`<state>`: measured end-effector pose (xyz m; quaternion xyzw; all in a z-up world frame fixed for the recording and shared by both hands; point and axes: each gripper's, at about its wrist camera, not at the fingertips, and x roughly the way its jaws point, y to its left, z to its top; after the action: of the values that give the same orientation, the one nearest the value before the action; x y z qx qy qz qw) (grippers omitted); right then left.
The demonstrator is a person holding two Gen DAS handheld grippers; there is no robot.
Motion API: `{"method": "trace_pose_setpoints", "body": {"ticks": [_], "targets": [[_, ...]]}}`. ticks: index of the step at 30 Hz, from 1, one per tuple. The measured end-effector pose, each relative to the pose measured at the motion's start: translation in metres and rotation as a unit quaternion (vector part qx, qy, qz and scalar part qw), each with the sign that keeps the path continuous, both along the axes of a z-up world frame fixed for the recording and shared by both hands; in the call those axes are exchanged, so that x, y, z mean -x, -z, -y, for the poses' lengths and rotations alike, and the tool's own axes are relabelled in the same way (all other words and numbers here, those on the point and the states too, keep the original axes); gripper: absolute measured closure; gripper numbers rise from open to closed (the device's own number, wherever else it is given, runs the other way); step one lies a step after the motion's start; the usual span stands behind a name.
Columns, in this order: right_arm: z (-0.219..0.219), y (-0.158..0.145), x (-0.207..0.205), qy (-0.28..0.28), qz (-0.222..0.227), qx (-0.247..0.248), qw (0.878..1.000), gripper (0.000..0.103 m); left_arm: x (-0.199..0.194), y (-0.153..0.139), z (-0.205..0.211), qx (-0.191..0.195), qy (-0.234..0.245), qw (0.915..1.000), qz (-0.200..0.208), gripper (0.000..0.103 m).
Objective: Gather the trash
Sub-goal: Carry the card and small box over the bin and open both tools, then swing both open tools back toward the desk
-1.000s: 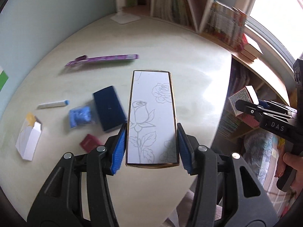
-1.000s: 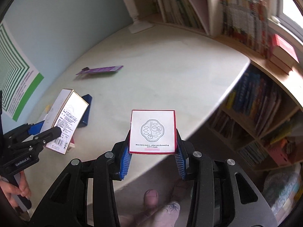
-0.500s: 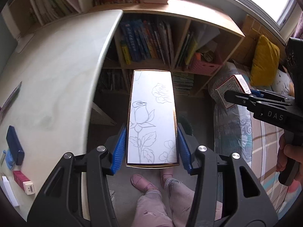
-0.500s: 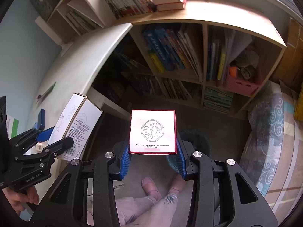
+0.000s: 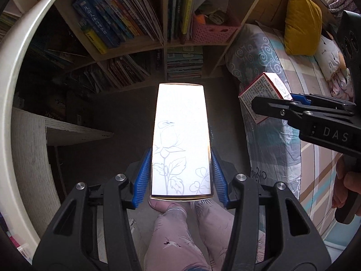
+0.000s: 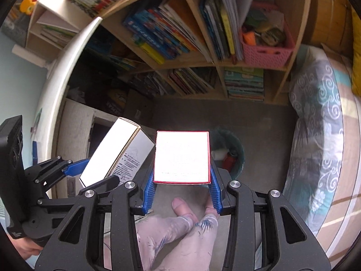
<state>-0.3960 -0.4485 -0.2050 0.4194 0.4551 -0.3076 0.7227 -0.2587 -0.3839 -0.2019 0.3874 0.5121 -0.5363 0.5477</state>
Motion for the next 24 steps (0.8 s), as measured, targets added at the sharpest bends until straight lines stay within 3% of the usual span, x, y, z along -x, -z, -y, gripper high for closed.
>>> {"method": "trace_pose_setpoints", "body": {"ticks": [9, 10, 12, 24], "targets": [[0.004, 0.031, 0.017, 0.025, 0.005, -0.033, 0.999, 0.059, 0.017, 0.027, 0.019, -0.034, 0.026, 0.9991, -0.004, 0.055], [0.005, 0.033, 0.017, 0.026, 0.005, -0.036, 0.999, 0.059, 0.017, 0.028, 0.020, -0.034, 0.025, 0.9991, -0.001, 0.051], [0.008, 0.035, 0.019, 0.033, 0.006, -0.036, 0.999, 0.044, 0.017, 0.029, 0.023, -0.032, 0.026, 0.9991, -0.001, 0.037], [0.020, 0.024, 0.033, 0.048, 0.011, -0.024, 0.999, 0.038, 0.011, 0.015, 0.024, -0.017, 0.020, 0.9995, 0.015, 0.036]]}}
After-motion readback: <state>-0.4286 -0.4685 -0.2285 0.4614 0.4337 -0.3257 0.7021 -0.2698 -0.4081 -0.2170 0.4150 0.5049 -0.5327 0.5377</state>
